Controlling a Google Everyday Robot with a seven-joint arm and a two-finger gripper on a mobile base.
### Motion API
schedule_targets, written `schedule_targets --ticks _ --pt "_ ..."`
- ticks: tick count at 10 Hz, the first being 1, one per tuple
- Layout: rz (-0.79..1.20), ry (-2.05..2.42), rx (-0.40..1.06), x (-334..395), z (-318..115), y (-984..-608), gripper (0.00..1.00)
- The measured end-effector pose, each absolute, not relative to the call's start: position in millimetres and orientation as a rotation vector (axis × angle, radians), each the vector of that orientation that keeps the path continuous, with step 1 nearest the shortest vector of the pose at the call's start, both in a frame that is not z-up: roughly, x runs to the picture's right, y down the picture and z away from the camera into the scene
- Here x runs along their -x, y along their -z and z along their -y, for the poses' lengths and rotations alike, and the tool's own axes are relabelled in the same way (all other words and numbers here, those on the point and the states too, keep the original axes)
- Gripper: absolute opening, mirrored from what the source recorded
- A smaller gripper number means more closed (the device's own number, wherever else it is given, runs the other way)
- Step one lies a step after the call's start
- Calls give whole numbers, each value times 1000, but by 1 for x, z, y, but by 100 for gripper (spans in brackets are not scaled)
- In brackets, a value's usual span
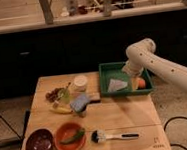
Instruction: Place towel in table surface
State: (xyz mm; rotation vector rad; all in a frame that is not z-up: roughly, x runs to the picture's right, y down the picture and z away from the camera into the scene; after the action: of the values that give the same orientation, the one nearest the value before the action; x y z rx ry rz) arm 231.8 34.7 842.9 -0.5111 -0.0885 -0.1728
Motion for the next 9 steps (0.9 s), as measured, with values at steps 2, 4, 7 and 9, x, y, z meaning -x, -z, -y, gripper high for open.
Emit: schedule_targets --ticks 2,4,7,9 --pt "95 165 515 -231 -33 -850 80" --pt "104 159 520 -227 -31 -857 80" --pt "113 138 535 -228 -32 -868 80" --pt "122 118 543 -227 -32 -877 80"
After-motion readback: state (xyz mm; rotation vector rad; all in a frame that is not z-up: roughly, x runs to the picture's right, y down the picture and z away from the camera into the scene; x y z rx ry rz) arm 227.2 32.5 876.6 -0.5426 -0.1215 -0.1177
